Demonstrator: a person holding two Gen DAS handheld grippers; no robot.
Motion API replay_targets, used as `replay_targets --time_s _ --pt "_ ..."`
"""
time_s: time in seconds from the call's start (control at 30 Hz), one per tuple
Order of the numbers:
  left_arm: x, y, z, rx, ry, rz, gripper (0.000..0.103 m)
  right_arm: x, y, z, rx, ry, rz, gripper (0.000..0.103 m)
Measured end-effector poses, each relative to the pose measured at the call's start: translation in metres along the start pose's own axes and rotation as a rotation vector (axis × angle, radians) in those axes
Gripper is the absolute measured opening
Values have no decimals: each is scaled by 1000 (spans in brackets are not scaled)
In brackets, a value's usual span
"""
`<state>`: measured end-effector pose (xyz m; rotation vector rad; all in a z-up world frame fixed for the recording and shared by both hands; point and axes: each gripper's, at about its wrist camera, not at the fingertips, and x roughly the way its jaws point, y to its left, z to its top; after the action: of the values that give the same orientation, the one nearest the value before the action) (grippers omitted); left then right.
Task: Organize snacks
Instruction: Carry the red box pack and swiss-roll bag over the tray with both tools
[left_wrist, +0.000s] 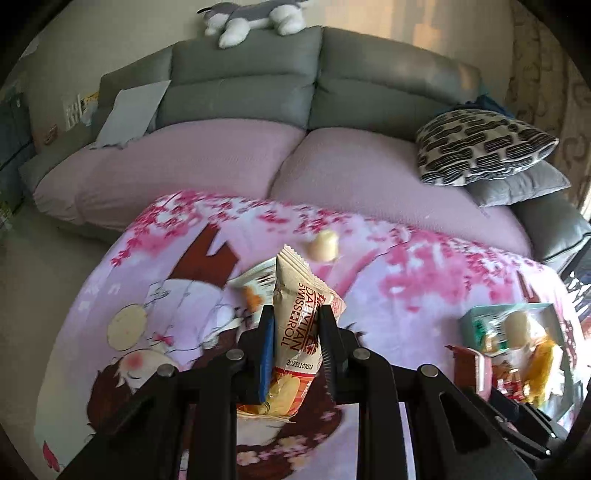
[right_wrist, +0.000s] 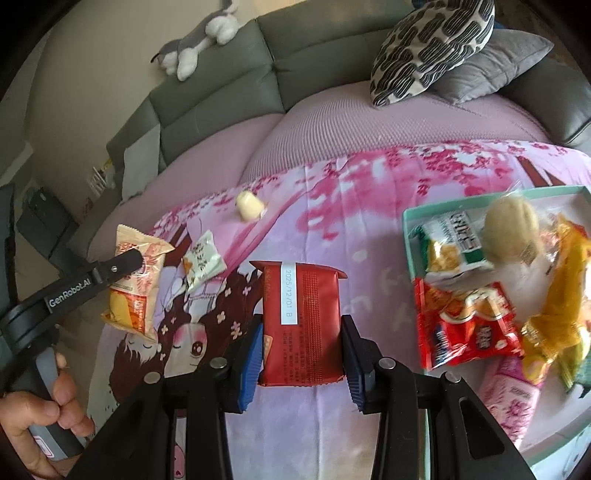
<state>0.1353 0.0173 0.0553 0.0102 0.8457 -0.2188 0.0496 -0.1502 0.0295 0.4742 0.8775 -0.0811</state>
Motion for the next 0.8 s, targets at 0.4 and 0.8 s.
replay_targets --time_s 0.4,0.8 --pt "-20 -74 -1 63 -21 -159 24 -47 -45 14 83 -112 -44 42" --pt "-34 -147 -19 209 -25 -257 24 -99 -111 27 210 -243 -140 42"
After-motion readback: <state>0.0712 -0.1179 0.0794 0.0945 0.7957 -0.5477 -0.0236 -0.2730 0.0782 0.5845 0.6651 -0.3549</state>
